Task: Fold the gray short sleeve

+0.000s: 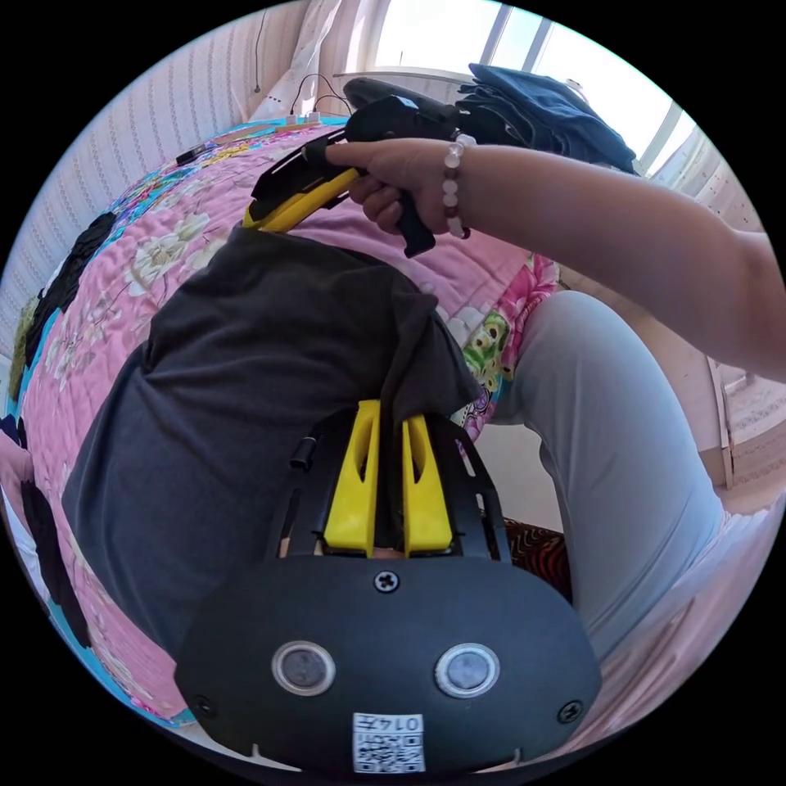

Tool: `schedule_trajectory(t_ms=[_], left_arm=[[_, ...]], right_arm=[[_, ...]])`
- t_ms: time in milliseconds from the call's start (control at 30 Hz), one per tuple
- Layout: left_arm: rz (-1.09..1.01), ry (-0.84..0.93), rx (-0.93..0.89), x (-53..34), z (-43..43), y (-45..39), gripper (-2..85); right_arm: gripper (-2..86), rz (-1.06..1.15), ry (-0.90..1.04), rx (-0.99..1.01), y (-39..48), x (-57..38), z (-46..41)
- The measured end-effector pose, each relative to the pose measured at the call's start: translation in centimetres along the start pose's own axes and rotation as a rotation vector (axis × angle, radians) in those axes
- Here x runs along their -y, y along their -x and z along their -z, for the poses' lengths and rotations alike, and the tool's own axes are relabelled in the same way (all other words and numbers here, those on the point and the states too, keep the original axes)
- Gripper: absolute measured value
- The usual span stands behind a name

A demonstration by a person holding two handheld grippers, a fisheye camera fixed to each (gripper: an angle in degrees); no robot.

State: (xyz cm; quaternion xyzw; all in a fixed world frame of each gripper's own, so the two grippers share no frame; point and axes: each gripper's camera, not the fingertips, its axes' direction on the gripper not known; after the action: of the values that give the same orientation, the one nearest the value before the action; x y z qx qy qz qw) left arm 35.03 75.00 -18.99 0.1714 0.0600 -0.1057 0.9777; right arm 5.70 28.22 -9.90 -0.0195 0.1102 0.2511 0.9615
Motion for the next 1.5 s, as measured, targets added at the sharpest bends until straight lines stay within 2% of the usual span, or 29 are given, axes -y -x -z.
schedule_trajectory(t_ms=[133, 433, 600, 767, 900, 1033, 1233, 1333, 1500], left_arm=[[-0.008, -0.012, -0.003, -0.6, 1.9, 0.5, 4.0], [0.009, -0.096, -0.036, -2.9, 8.3, 2.6, 0.9], [0.182, -0.297, -0.092, -7.9, 15.8, 6.6, 0.1], [0.492, -0.482, -0.107, -16.4, 22.8, 11.8, 0.0], [0.655, -0.453, -0.034, -21.1, 24.5, 14.0, 0.2], [0.730, -0.326, -0.061, -24.2, 25.1, 15.7, 0.0], [0.725, -0.287, -0.066, -25.5, 28.0, 16.7, 0.2], [0.709, -0.309, 0.005, -24.2, 28.9, 18.0, 4.0], [0.634, -0.250, -0.020, -20.4, 26.7, 19.4, 8.8]], right_arm=[[2.6, 0.034, 0.079, -0.035, 1.6, 1.4, -2.0], [0.9, 0.136, 0.063, -0.093, 7.2, 4.0, -2.4], [0.7, 0.248, 0.099, -0.102, 13.1, 6.5, -4.8], [0.7, 0.393, 0.204, -0.130, 21.4, 9.6, -11.1], [0.7, 0.510, 0.323, -0.189, 27.8, 11.0, -20.0], [0.7, 0.568, 0.438, -0.281, 30.5, 10.5, -27.9], [1.5, 0.606, 0.402, -0.227, 32.2, 10.5, -28.6], [2.1, 0.592, 0.336, -0.215, 32.3, 10.8, -27.5], [4.4, 0.575, 0.291, -0.214, 32.2, 10.8, -27.5]])
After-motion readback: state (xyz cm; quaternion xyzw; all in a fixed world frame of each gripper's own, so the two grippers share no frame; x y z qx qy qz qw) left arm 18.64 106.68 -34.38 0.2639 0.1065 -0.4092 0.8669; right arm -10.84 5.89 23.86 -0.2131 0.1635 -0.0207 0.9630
